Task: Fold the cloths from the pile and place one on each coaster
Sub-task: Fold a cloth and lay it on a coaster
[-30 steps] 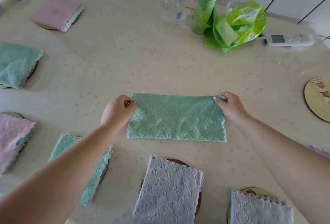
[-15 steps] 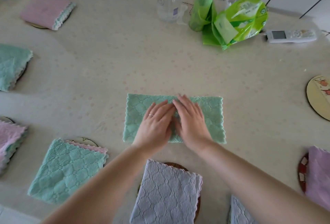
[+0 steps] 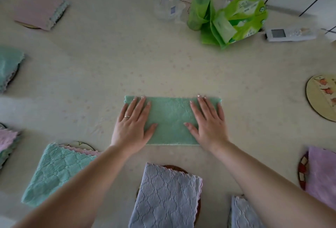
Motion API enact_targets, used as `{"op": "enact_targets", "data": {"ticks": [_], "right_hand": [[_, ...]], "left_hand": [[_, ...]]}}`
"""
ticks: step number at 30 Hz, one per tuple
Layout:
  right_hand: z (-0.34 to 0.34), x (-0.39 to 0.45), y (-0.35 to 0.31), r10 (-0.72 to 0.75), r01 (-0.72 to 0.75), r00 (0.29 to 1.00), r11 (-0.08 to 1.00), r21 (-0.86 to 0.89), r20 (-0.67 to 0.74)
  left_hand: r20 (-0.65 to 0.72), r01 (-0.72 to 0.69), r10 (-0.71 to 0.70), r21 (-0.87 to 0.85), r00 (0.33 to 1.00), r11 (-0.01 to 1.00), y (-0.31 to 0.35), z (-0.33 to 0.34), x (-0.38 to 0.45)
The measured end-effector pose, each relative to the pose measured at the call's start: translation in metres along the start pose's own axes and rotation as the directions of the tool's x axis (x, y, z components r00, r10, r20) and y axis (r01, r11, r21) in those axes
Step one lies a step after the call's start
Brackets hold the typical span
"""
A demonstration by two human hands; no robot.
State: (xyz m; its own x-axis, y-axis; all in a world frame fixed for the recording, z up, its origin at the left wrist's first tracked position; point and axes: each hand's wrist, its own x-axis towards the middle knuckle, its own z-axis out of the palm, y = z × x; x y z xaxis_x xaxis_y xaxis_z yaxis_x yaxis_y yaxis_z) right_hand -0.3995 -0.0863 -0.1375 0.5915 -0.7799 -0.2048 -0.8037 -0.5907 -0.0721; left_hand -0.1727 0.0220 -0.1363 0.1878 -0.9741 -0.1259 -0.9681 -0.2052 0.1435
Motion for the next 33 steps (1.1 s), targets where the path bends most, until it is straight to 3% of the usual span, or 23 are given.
{"op": "enact_targets", "data": {"ticks": [4, 6, 8, 11, 14, 21, 25, 33], "right_hand": [[-0.008, 0.0, 0.022, 0.011, -0.011, 1.0, 1.0, 0.025, -0.013], [-0.02, 0.013, 0.016, -0.011, 0.023, 0.995, 0.992, 0.125, -0.098], [-0.034, 0.03, 0.002, -0.05, 0.088, 0.984, 0.97, 0.228, -0.171], [-0.051, 0.055, -0.024, -0.187, 0.195, 0.981, 0.947, 0.257, -0.054], [-0.055, 0.071, -0.037, -0.254, 0.243, 0.967, 0.949, 0.203, 0.028], [-0.06, 0.094, -0.048, -0.149, 0.133, 0.963, 0.987, 0.086, 0.223], [-0.062, 0.099, -0.039, -0.161, 0.145, 0.961, 0.986, 0.086, 0.223], [-0.065, 0.067, 0.024, 0.16, -0.24, 0.959, 0.898, 0.369, 0.234]], "left_hand": [[-0.053, 0.006, -0.009, -0.057, 0.999, 0.998, -0.017, -0.006, -0.013], [-0.125, -0.131, 0.114, -0.13, 0.985, 0.983, -0.009, -0.01, -0.014], [-0.218, -0.351, 0.307, -0.204, 0.926, 0.914, 0.009, -0.013, -0.015], [-0.205, -0.515, 0.478, -0.202, 0.854, 0.833, 0.039, -0.013, -0.019], [-0.148, -0.505, 0.484, -0.208, 0.863, 0.837, 0.05, -0.007, -0.021], [-0.126, -0.415, 0.396, -0.253, 0.91, 0.874, 0.055, -0.008, -0.021], [-0.104, -0.447, 0.435, -0.222, 0.895, 0.867, 0.048, -0.01, -0.014], [-0.01, -0.365, 0.365, -0.051, 0.931, 0.93, 0.008, -0.045, 0.046]]}}
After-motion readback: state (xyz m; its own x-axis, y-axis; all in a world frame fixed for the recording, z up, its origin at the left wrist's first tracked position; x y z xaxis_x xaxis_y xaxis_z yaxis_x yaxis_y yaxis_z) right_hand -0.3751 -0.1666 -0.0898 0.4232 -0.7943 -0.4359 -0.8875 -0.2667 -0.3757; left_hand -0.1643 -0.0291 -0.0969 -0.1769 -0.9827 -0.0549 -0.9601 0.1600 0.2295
